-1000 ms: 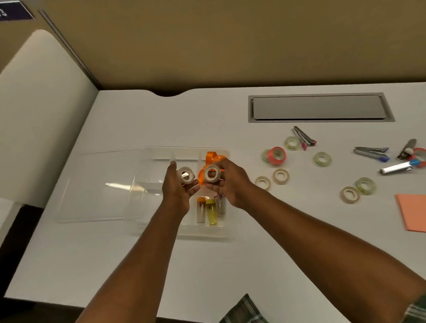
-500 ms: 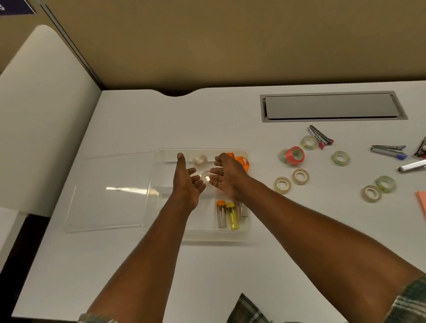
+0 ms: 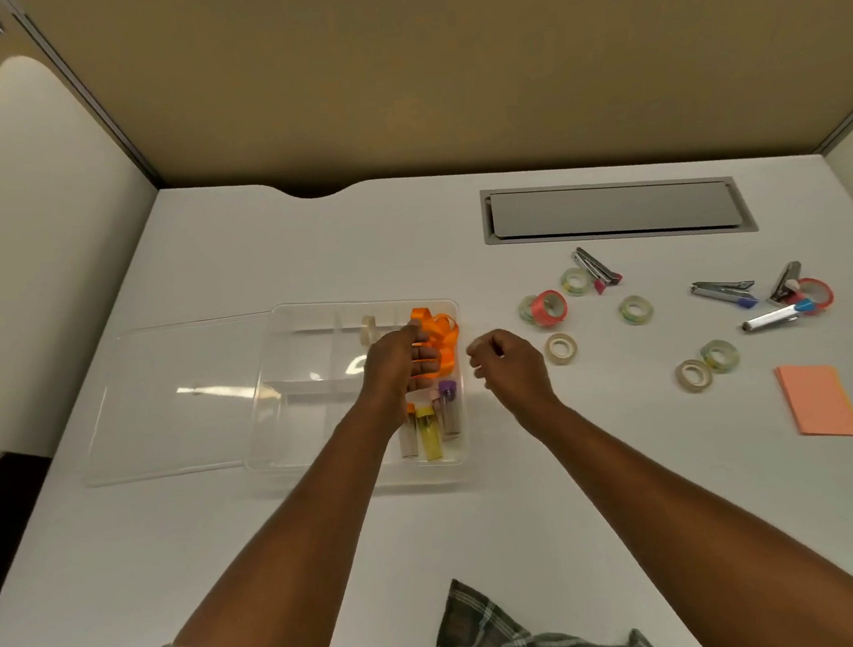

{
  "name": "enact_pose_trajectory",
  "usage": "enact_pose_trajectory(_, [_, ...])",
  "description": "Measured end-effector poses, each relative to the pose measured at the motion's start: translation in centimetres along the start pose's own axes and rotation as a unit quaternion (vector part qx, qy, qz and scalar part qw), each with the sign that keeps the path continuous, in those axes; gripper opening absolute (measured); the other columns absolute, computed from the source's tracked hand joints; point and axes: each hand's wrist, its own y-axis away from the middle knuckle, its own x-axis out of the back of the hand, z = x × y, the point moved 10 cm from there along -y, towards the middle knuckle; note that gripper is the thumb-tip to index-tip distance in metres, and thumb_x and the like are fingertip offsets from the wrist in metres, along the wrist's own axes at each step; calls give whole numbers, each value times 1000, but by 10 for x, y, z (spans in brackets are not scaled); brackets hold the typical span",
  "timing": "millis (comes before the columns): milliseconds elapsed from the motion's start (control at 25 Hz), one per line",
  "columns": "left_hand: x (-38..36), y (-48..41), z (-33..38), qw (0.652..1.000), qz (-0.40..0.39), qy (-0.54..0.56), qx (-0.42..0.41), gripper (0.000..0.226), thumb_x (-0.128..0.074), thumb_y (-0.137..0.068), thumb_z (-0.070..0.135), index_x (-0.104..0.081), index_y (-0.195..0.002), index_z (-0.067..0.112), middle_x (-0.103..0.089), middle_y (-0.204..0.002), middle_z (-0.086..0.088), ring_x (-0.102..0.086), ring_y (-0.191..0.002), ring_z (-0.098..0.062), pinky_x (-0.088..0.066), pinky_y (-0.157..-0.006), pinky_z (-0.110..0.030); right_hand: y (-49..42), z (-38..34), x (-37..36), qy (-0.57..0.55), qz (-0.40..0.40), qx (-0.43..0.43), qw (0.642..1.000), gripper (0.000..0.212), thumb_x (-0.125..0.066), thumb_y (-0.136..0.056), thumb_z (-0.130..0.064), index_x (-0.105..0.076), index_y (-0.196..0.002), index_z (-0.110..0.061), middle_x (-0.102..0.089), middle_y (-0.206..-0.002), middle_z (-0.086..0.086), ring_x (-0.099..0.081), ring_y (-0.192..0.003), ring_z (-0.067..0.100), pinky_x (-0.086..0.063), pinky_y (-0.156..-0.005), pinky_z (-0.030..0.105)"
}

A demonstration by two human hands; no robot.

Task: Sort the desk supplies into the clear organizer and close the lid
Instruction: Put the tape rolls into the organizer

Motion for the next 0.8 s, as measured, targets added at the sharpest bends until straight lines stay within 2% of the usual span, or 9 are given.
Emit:
enact_pose_trajectory(80, [-34,11,-2,999,-34,-29,-10,23,-53,-95,29,-63,-99,9,-62,-85,-12,-57,-69,-21,-42,-57,-29,-2,20,38,120,50,54,990,14,-59,-91,-24,-70,-88,-16,-73,-89,-5,-68,-83,17,-47,-73,25])
enact_pose_trajectory(160, [-52,11,-5,993,-57,-96,-47,26,-53,-96,32,-64,-100,8,-66,-88,-9,-59,-72,-20,-43,-59,-29,-4,35,53,211,75,80,971,13,-61,-91,-23,-69,-98,-15,-71,-100,1,-67,-89,23,-49,-76,29])
enact_pose_trajectory(240, [-64,11,-12,973,-63,-197,-103,28,-55,-95,37,-66,-101,12,-70,-94,-5,-64,-82,-21,-48,-67,-33,-6,44,50,292,40,100,950,29,-64,-88,-25,-64,-116,-17,-65,-121,5,-63,-104,29,-53,-84,40])
enact_pose_trajectory(320, [-75,7,-23,925,-58,-340,-162,29,-59,-92,39,-68,-104,14,-68,-106,-2,-62,-96,-20,-47,-78,-32,-5,46,36,396,-33,138,907,47,-62,-88,-26,-55,-134,-16,-52,-143,7,-54,-118,34,-50,-92,46])
enact_pose_trajectory(400, [-172,24,-52,868,-68,-453,-193,33,-65,-89,40,-68,-110,14,-61,-127,-5,-57,-115,-22,-44,-93,-31,-20,83,102,479,-110,151,857,57,-59,-89,-26,-44,-144,-16,-34,-157,7,-43,-130,36,-47,-96,47])
enact_pose_trajectory(480, [-180,20,-69,802,-95,-555,-199,39,-65,-87,41,-66,-118,17,-43,-151,-7,-45,-131,-27,-40,-106,-38,-23,95,90,533,-159,137,820,59,-56,-90,-27,-40,-147,-19,-19,-164,7,-34,-138,34,-45,-99,47])
enact_pose_trajectory(560, [-177,12,-83,738,-103,-640,-187,43,-60,-89,42,-61,-126,19,-27,-160,-5,-38,-135,-30,-38,-108,-43,-20,97,79,563,-186,137,794,56,-54,-91,-27,-41,-146,-19,-13,-165,7,-31,-139,34,-43,-99,46])
enact_pose_trajectory(640, [-175,12,-89,687,-110,-696,-178,46,-54,-92,42,-57,-132,19,-22,-162,-6,-36,-134,-30,-38,-107,-43,-21,94,76,563,-177,139,795,53,-51,-92,-23,-43,-145,-20,-19,-163,7,-35,-134,34,-43,-98,44])
enact_pose_trajectory(800, [-181,21,-92,669,-102,-707,-204,43,-54,-91,37,-60,-127,14,-42,-146,-10,-43,-121,-30,-41,-98,-40,-20,92,84,530,-131,163,821,46,-50,-89,-17,-58,-133,-28,-52,-136,6,-52,-110,33,-46,-87,39])
